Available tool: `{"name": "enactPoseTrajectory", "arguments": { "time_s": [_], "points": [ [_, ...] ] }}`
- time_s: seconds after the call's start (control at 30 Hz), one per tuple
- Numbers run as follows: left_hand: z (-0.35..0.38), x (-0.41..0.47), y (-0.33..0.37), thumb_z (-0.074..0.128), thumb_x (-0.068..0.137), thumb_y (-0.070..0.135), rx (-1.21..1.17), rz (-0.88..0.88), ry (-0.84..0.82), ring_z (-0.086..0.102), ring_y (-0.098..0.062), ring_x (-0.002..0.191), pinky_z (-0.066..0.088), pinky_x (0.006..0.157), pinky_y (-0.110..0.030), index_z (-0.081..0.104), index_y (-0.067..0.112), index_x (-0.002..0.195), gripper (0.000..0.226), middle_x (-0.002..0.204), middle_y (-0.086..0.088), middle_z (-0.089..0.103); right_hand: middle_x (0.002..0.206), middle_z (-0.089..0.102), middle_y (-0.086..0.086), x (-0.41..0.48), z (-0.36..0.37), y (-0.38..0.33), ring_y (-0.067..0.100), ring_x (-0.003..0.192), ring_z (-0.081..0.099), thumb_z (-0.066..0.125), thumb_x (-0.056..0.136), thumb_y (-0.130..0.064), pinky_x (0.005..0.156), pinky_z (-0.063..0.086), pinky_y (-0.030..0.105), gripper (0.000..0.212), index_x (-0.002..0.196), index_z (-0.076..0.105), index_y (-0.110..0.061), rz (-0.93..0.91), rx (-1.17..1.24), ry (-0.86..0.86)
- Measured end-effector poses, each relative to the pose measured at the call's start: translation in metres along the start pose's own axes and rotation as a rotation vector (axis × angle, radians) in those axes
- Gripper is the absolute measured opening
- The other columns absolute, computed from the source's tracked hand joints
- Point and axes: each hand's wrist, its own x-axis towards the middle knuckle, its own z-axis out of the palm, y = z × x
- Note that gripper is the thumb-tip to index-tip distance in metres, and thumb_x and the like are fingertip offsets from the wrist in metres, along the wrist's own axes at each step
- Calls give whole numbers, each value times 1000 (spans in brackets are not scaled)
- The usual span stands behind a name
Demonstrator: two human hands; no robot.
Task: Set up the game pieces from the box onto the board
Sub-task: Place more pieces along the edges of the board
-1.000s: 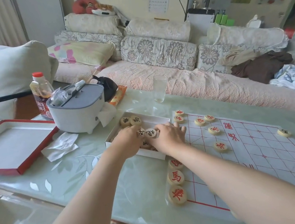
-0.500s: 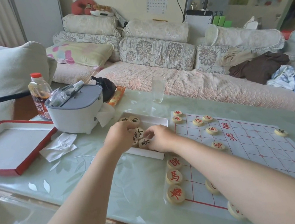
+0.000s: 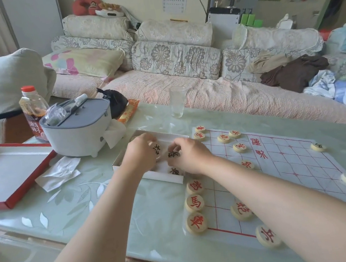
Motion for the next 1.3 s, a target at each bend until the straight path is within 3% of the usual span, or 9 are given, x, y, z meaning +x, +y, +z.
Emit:
{"name": "enactPoseTrajectory", "arguments": {
  "time_s": [0.1,0.3,0.47,0.63,0.9,1.07,1.2,1.3],
  "points": [
    [16,-4,19,46,90,9,37,50,-27,62,-26,86,56,66,-36,57,26,121,37,108,-7,65,109,64,-11,-16,-17,25,16,98,61,72,78,-49,86,51,33,31,104,63,-36,43,45,34],
    [57,-19,78,41,94,13,35,132,-103,56,-20,60,45,48,-30,47,33,120,33,83,-6,64,105,62,-15,-61,-57,85,11,89,61,68,81,-59,68,44,28,35,106,63,-35,142,77,107],
    [102,-37,123,44,94,18,-53,181,-164,60,-24,66,45,50,-30,51,31,117,28,96,-6,67,106,62,-14,-95,-88,145,11,91,59,66,82,-55,72,43,28,30,104,62,-36,267,78,198],
    [150,-53,161,43,98,22,-86,228,-270,53,-16,58,40,44,-24,53,24,118,23,92,0,63,99,62,-16,-123,-119,209,9,92,61,70,78,-51,78,48,28,26,97,63,-34,375,126,272],
    [216,-59,210,43,96,20,-73,314,-251,57,-15,70,45,51,-26,57,26,116,26,104,-2,63,99,64,-19,-147,-164,306,9,95,61,75,77,-42,78,45,27,21,92,64,-33,532,136,432],
    [257,-54,243,46,96,20,-110,329,-340,51,-9,62,35,42,-19,59,27,118,27,106,1,61,101,64,-13,-145,-186,358,15,96,61,77,75,-41,79,46,28,22,91,62,-34,642,46,481],
    [286,-41,267,51,94,22,-238,240,-417,51,-12,57,36,37,-16,58,23,116,23,93,5,62,104,65,-13,-135,-186,388,15,99,61,76,75,-44,79,44,28,24,91,62,-34,670,-16,439],
    [302,-33,275,59,90,31,-314,167,-458,60,-15,67,46,51,-23,59,21,111,24,89,6,67,105,66,-12,-129,-181,403,16,99,61,74,76,-44,79,45,29,23,93,62,-34,663,-48,408]
  ]
}}
